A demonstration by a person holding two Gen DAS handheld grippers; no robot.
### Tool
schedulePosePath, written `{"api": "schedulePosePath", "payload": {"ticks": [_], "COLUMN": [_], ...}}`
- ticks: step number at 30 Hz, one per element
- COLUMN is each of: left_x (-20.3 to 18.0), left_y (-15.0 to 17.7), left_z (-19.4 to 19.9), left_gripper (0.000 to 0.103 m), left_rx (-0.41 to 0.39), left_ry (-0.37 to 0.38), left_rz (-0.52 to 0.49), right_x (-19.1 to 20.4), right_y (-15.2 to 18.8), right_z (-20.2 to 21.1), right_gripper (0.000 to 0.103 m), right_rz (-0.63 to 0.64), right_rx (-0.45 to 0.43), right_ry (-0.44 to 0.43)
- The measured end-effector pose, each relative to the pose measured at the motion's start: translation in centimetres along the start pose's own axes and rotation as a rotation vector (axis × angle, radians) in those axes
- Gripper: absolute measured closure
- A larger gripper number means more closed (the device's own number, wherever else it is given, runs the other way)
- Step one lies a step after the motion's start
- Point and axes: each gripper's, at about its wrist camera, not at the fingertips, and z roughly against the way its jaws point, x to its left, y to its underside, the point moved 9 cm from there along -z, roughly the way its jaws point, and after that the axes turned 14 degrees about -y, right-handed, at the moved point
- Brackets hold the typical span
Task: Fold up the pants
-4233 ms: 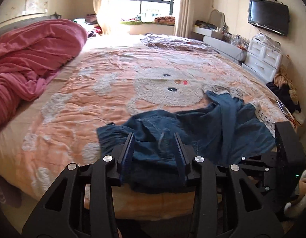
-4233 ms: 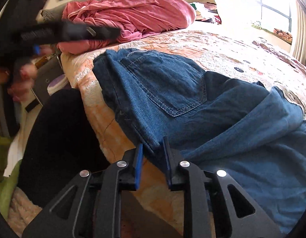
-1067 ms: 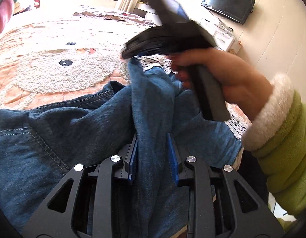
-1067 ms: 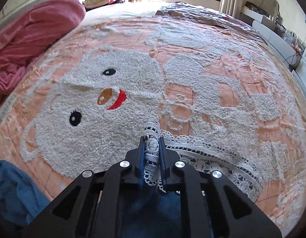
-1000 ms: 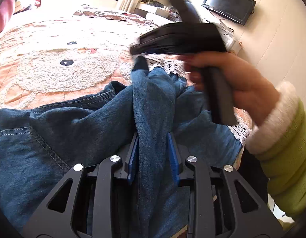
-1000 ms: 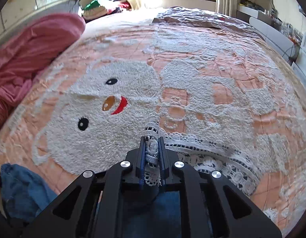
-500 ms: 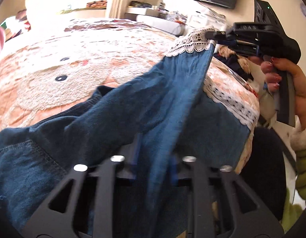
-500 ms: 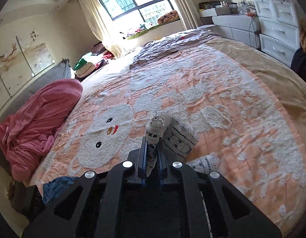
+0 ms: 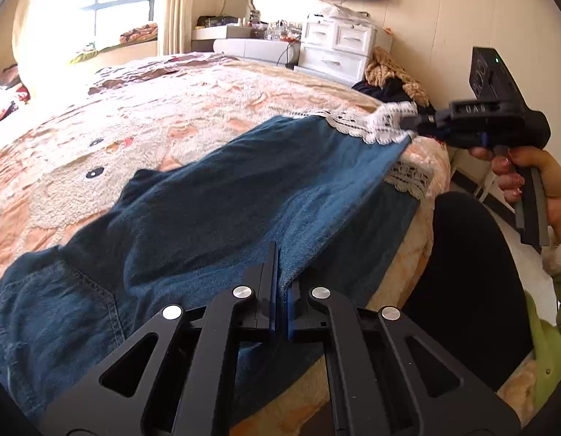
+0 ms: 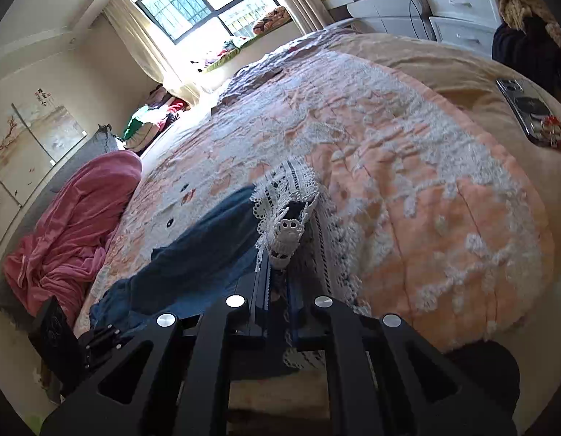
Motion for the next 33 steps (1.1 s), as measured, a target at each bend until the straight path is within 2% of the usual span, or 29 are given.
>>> {"api": "schedulePosePath", "payload": {"ticks": [9,12,16,19,20,21,22,23,26,28,30,33], "left_x": [-0.7,-1.0,-0.9,-0.9,-1.0,-1.0,-1.0,-1.1,-1.5,-1.1,0.1,3.9], "left_y": [2.0,2.3,2.9,2.9,2.9,2.9,2.9,2.9,2.7,1.8,0.3,-2.5], "left_z": [0.1,-0.2,-1.0,-0.9,-0.9,-0.8,-0.7,-0.5,0.8,2.4,3.4,3.2], "left_gripper": [0.103,0.101,0.101,0.101,0.101,0.1,0.099,0.092,0.059,0.058,0.057,0.05], "left_rx": [0.033,0.039,0.059,0.058,0.058,0.06,0.06,0.064,0.064,0.033,0.005,-0.012], "left_ry": [-0.029,-0.035,-0.032,-0.03,-0.028,-0.022,-0.018,-0.006,0.041,0.056,0.048,-0.082], "left_rz": [-0.027,-0.043,-0.039,-0.04,-0.038,-0.036,-0.036,-0.035,-0.011,0.019,0.056,0.071], "right_x": [-1.0,-1.5,-2.7,-2.8,-2.7,-2.6,-2.5,-2.3,-1.1,-0.3,0.7,1.2], "right_y": [3.4,3.9,5.3,5.3,5.2,4.9,4.3,3.7,1.6,0.3,-1.2,-3.7], "right_z": [1.0,1.2,0.3,0.6,0.8,1.3,2.0,2.7,4.8,4.9,3.7,1.0], "right_gripper": [0.096,0.096,0.094,0.085,0.08,0.064,0.055,0.044,0.04,0.03,0.027,0.027], "right_rz": [-0.028,-0.016,0.002,-0.005,-0.01,-0.009,0.008,0.032,0.113,0.149,0.203,0.257], "right_rx": [0.036,0.05,0.114,0.118,0.122,0.115,0.095,0.072,0.001,-0.011,-0.001,0.033], "right_ry": [0.002,0.024,0.078,0.073,0.068,0.078,0.104,0.128,0.168,0.152,0.128,0.091]}}
